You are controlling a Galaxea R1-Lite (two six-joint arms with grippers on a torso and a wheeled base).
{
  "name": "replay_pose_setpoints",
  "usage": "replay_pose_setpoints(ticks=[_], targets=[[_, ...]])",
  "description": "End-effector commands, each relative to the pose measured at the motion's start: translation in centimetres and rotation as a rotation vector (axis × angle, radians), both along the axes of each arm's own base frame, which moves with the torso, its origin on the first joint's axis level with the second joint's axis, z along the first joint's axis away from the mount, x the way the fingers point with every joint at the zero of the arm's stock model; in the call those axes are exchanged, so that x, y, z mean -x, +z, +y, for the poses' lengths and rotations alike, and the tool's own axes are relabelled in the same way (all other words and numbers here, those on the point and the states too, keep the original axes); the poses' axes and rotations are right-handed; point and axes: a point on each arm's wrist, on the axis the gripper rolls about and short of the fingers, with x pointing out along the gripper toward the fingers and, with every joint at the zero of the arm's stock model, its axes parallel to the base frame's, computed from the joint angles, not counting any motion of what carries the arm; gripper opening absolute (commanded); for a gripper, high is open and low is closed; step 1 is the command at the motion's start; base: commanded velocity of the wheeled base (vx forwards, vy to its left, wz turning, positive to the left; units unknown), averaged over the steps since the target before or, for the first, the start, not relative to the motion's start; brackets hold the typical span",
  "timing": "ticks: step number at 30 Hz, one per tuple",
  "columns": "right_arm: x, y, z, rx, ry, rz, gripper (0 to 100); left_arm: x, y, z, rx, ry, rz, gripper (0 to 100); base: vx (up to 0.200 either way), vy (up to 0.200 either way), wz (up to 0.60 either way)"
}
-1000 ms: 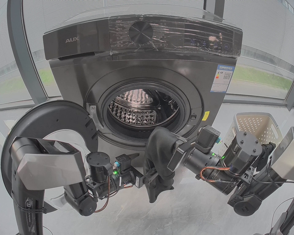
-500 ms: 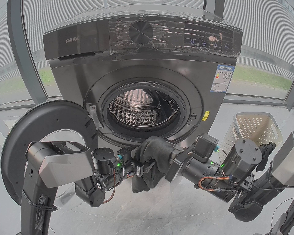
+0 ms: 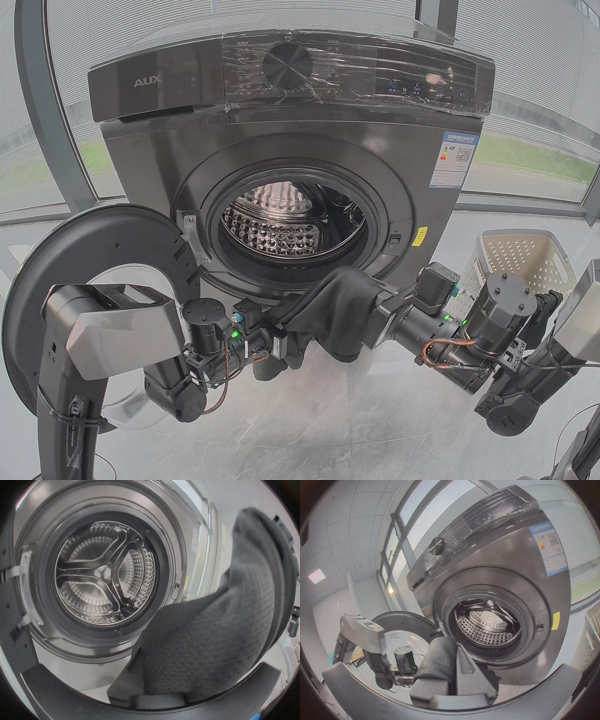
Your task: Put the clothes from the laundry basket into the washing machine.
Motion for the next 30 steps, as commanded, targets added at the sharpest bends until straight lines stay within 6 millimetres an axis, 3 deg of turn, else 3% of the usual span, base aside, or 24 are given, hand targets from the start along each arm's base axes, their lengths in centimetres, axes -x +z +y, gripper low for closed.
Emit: replay_pose_setpoints(ticks=[1, 8, 14, 15, 21, 23, 24, 30], targets=[[-0.7, -1.5, -1.9, 0.058, -0.061, 0.039, 0, 1.8, 3.9, 1.1, 0.034, 0.0, -0.043, 0, 0.0, 0.0, 0.0], [-0.1, -2.8, -3.0, 0.124, -0.073, 0.074, 0, 3.3, 7.3, 1.7, 0.073, -0.001, -0.101, 0, 0.0, 0.0, 0.0], [0.3, -3.2, -3.1, 0.141, -0.066, 0.089, 0, 6.0, 9.8, 2.2, 0.091, -0.025, -0.133, 0, 0.0, 0.0, 0.0], [0.4, -3.3, -3.2, 0.145, -0.066, 0.094, 100, 6.2, 10.0, 2.3, 0.093, -0.027, -0.137, 0, 0.0, 0.0, 0.0], [1.5, -4.6, -3.8, 0.19, -0.058, 0.152, 100, 8.8, 10.2, 2.8, 0.113, -0.032, -0.074, 0, 0.0, 0.0, 0.0], [1.5, -4.6, -3.8, 0.19, -0.058, 0.152, 100, 8.8, 10.2, 2.8, 0.113, -0.032, -0.074, 0, 0.0, 0.0, 0.0], [2.9, -5.9, -4.9, 0.264, -0.049, 0.2, 100, 10.4, 10.6, 3.3, 0.165, -0.028, -0.023, 0, 0.0, 0.0, 0.0], [3.5, -6.6, -6.1, 0.308, -0.077, 0.234, 100, 10.2, 12.0, 4.3, 0.211, 0.036, -0.058, 0, 0.0, 0.0, 0.0]])
